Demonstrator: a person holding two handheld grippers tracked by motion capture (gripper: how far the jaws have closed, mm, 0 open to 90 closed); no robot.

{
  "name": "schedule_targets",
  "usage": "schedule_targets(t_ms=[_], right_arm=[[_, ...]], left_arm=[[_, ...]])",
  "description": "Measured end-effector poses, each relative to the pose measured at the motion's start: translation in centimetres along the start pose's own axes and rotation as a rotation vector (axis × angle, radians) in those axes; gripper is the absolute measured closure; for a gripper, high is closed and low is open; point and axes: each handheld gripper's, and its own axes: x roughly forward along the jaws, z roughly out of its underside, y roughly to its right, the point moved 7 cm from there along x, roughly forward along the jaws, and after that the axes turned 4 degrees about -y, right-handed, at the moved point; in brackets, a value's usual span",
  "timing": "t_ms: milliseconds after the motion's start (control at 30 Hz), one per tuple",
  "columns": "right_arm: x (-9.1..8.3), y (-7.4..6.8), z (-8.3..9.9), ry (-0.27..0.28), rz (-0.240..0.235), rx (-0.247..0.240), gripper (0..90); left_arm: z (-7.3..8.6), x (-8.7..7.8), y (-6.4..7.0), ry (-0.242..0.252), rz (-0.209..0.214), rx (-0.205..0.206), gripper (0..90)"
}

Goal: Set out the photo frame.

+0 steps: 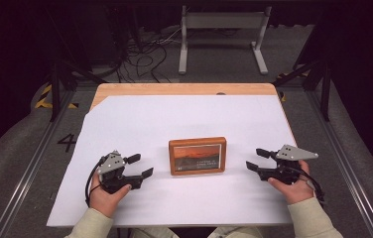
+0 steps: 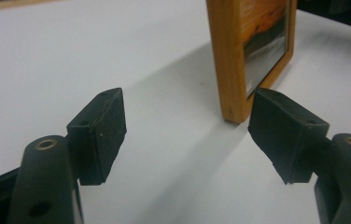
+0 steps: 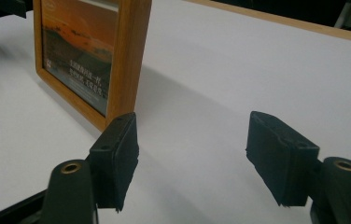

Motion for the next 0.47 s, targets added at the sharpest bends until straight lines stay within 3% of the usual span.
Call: schedule_targets(t_ms=[233,467], right_arm=[[0.42,-0.2,0.41,-0.022,0.0,-0.006,33.9],[0.27,-0.07,0.28,-0.012,0.01,-0.003,32.3]], left_arm=[[0.54,0.32,-0.6,0.001,0.021,-0.082,27.0],[0.38,0.3,-0.77,0.005,0.023,-0.075,26.0]])
